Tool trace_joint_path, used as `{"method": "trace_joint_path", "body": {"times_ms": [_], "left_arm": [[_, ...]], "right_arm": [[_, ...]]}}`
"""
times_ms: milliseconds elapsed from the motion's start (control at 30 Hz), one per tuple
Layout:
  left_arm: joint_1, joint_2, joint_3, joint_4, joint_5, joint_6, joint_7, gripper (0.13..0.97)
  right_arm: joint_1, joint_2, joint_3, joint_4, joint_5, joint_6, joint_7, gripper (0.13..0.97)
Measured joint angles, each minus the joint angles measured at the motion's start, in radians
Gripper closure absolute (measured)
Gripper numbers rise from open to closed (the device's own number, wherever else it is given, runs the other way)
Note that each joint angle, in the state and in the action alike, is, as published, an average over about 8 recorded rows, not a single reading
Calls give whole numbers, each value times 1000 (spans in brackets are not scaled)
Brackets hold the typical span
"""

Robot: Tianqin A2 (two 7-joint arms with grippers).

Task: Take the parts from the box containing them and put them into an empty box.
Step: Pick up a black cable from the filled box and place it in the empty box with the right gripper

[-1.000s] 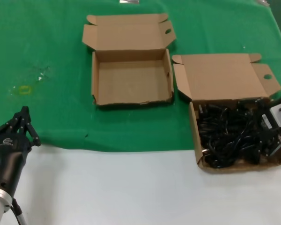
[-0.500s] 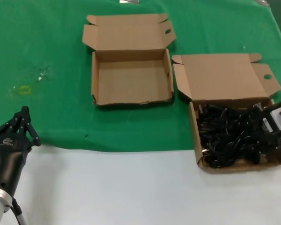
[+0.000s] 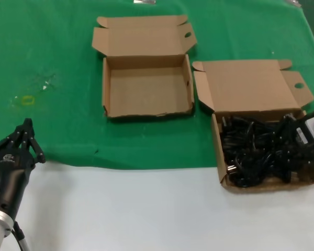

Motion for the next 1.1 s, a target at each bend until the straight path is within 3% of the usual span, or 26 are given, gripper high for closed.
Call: {"method": "trace_joint_path", "body": {"times_ms": [200,533,1100], "left_arm": [[0,0,0,0,0,0,0,953],[0,0,0,0,0,0,0,953],[0,0,0,0,0,0,0,953]], "right_arm": [[11,16,9,32,-5,-13,33,872],[45,40,36,93,6,-48,124,874],[103,-47,87,102,91,-68,451,876]]}}
